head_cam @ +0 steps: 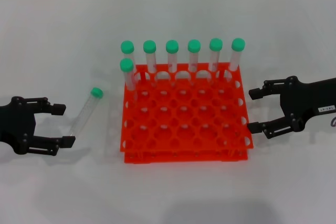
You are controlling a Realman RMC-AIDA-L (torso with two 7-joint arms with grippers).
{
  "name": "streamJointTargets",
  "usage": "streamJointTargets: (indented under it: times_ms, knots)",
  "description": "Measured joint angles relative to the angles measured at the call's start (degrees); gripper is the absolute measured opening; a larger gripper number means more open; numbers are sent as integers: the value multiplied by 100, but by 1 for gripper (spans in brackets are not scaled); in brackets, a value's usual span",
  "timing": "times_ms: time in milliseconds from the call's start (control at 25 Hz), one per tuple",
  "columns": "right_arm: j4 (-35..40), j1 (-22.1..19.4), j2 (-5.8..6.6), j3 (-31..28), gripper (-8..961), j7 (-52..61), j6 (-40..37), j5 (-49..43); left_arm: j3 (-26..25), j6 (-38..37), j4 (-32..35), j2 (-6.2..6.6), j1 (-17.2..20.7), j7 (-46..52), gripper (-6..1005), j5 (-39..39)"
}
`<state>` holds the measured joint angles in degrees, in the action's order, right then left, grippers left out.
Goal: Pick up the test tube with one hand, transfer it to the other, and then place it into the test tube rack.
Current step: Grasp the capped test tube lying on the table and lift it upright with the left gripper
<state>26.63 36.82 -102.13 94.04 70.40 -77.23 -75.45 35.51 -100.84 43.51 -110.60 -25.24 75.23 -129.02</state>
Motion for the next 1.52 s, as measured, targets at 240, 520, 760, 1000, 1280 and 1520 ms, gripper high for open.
streamJointTargets:
  times_ms: [240,520,760,1000,1280,1520]
  knots:
    - [0,0,0,0,855,0,5,-8,0,3,0,-8,2,0,857,0]
    - [0,0,0,0,855,2,15,-66,0,3,0,-15,2,0,856,0]
    - [0,0,0,0,855,5,15,-67,0,3,0,-17,8,0,856,0]
    - [0,0,0,0,854,21,15,-67,0,-8,2,-24,-5,165,856,0]
    - [0,0,0,0,854,32,15,-66,149,-81,592,-200,63,898,856,-49]
    - [0,0,0,0,854,14,23,-70,221,-122,1389,-401,40,2365,856,-693]
